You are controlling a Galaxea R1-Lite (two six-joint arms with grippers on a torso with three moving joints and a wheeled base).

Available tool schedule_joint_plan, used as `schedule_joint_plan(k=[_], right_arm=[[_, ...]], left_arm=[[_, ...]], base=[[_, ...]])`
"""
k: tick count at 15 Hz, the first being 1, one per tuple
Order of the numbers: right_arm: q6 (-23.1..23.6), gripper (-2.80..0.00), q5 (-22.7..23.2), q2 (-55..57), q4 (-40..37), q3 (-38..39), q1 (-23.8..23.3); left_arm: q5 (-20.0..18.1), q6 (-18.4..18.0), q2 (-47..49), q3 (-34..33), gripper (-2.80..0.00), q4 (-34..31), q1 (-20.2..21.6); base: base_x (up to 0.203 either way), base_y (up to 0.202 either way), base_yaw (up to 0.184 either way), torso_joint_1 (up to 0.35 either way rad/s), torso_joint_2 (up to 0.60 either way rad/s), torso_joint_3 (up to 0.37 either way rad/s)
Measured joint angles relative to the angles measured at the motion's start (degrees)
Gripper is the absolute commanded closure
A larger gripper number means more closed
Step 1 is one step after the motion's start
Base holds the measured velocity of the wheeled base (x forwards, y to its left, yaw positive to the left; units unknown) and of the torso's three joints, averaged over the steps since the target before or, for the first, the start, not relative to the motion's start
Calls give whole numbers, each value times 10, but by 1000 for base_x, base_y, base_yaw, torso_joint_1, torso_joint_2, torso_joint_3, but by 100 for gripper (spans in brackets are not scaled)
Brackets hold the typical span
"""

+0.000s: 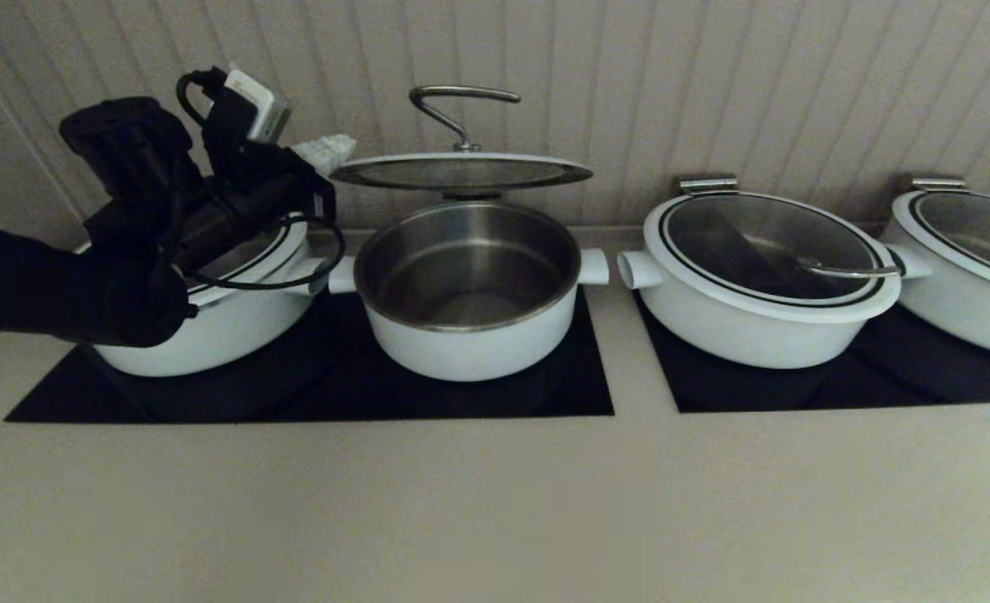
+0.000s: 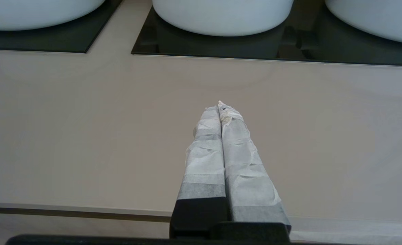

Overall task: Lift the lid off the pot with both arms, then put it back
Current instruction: Close the pot lid

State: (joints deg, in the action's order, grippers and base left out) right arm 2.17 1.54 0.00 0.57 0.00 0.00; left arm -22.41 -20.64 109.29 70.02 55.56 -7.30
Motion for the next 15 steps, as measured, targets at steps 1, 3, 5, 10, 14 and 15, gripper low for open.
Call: schedule_joint_plan(k=[1,3,5,10,14,15], right_arm=[[0,0,0,0,0,0,0],[0,0,0,0,0,0,0],[0,0,0,0,0,0,0],[0,0,0,0,0,0,0],[0,0,0,0,0,0,0],[0,0,0,0,0,0,0]], left_arm=[[0,0,-2,-7,0,1,0],[0,0,-4,-13,0,2,0],[0,0,-4,-16,0,10,0],[1,-1,-10,-52,0,26,0],[1,0,-11,-67,0,51,0],[1,0,-11,-73,0,52,0]], base=[[0,0,0,0,0,0],[0,0,0,0,0,0],[0,0,0,0,0,0],[0,0,0,0,0,0],[0,0,0,0,0,0],[0,0,0,0,0,0]])
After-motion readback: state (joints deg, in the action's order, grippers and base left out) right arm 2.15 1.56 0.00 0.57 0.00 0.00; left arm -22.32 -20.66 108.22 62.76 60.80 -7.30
